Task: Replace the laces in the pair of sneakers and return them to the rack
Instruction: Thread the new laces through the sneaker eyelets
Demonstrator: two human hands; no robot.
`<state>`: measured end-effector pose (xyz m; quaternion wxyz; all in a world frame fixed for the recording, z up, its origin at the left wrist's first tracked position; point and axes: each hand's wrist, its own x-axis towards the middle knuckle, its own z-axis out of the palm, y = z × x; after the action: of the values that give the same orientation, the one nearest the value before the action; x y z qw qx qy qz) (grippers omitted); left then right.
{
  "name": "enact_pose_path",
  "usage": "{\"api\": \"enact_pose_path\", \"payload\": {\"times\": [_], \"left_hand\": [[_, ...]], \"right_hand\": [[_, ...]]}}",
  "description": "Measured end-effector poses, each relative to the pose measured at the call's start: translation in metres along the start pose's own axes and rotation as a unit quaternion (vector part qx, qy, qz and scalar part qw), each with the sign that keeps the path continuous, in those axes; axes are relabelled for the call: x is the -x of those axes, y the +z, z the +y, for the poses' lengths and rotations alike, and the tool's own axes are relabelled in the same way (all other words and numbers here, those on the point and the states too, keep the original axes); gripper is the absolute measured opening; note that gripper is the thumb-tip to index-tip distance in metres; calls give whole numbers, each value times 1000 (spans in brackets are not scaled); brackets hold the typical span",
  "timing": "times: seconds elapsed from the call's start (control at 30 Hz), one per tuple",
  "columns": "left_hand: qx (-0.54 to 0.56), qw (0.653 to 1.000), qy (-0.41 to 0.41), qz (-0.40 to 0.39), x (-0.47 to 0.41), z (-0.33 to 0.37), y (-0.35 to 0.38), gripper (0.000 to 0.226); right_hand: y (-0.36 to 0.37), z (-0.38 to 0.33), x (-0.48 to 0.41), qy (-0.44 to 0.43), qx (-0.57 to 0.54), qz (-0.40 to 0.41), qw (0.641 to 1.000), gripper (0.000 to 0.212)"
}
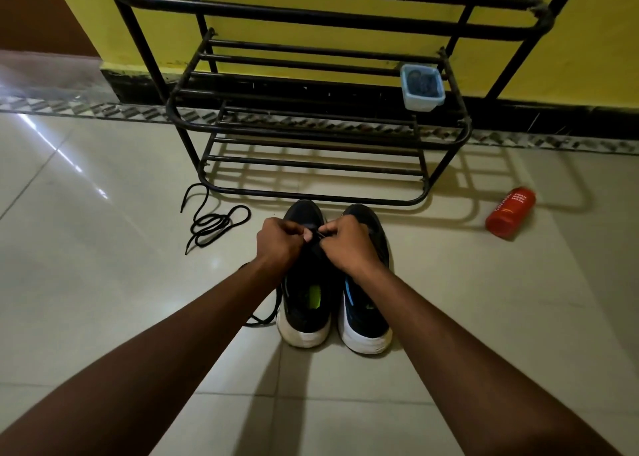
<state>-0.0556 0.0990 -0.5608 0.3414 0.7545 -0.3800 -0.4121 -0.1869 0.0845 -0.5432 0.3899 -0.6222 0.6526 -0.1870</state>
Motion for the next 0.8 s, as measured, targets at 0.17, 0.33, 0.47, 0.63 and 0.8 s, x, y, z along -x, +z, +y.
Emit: {"api": "enact_pose_path", "payload": {"times": [0.17,0.33,0.47,0.63,0.8], "left_hand": [[-88,995,20,31,5,8,10,11],[-78,996,-19,45,5,8,10,10],[-64,995,-36,62,5,10,11,10],[-103,993,-2,51,7,11,13,14],[-128,991,32,23,5,9,5,14]], "right_hand": [[-3,-2,1,3,-6,1,1000,32],[-3,-4,4,6,-8,-1,1000,33],[-4,-5,5,10,-21,-3,1000,29],[-3,-6,5,11,-8,1,1000,30],[-4,-6,6,12,-13,1,1000,29]]}}
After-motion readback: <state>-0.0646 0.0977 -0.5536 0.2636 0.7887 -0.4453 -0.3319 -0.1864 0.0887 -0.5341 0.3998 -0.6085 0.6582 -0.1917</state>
